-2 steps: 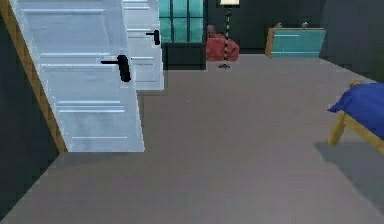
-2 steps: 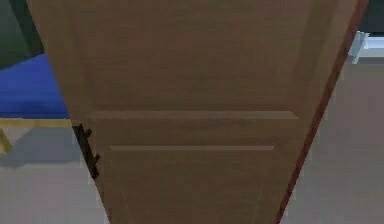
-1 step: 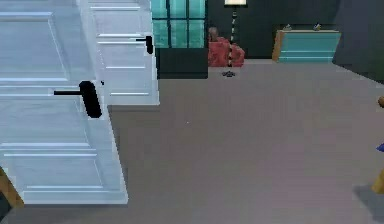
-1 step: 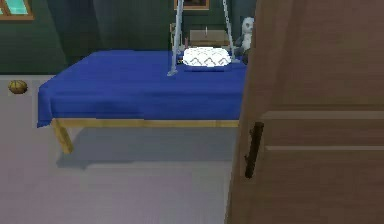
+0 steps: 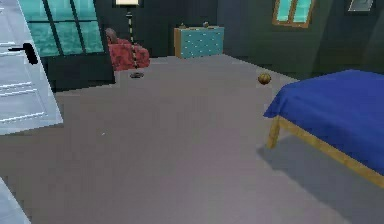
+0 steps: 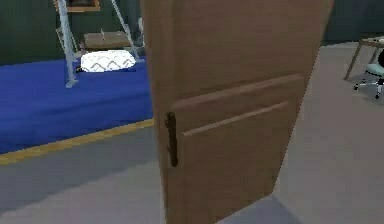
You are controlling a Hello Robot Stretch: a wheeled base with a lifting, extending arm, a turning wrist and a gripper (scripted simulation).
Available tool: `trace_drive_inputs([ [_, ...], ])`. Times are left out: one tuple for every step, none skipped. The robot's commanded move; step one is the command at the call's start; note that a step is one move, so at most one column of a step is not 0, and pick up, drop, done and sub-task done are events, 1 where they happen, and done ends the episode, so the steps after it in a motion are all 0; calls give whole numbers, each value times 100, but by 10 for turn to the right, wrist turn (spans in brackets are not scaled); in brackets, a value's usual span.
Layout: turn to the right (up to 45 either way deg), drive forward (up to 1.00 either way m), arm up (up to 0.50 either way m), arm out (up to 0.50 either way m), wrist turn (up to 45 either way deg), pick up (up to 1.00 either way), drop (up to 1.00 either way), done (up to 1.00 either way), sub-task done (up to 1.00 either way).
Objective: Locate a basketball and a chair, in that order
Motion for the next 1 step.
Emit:
trace_drive_inputs([
  [0, 100, 0, 0, 0, 0, 0, 0, 0],
])
